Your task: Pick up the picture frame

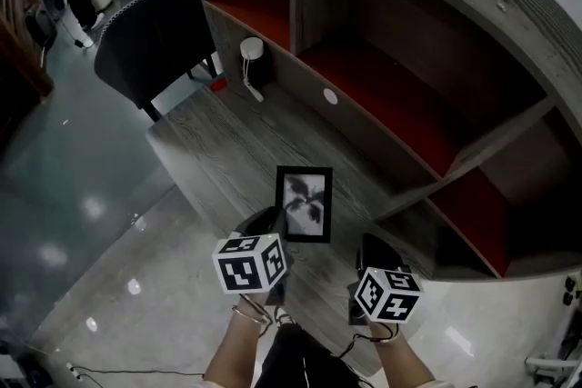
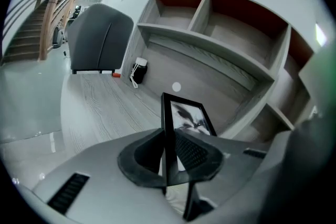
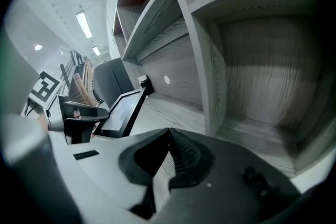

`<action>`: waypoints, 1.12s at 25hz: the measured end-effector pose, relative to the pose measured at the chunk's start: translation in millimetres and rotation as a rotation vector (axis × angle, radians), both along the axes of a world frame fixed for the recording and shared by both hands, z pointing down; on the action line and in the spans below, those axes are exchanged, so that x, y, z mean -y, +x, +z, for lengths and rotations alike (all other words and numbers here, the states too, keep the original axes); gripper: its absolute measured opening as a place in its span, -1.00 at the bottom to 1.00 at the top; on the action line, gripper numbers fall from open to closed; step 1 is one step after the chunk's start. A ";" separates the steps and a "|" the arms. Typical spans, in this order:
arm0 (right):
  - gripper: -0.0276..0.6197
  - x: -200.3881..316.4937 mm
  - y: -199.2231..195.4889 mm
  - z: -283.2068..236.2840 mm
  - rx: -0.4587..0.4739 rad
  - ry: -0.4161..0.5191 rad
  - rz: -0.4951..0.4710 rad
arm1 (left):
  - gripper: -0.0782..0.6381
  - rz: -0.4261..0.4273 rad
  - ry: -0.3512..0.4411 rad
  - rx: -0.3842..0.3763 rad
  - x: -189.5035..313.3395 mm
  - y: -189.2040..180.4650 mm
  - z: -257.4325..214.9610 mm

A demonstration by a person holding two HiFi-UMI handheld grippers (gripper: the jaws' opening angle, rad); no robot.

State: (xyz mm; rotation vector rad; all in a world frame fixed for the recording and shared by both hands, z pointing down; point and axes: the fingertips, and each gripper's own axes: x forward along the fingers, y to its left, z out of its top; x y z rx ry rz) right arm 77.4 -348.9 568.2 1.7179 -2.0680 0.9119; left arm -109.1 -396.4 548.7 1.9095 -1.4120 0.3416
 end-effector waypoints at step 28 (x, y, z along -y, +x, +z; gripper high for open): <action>-0.82 -77.7 0.7 -157.9 -0.009 0.242 0.012 | -0.58 0.038 0.305 0.030 -111.9 10.1 -172.7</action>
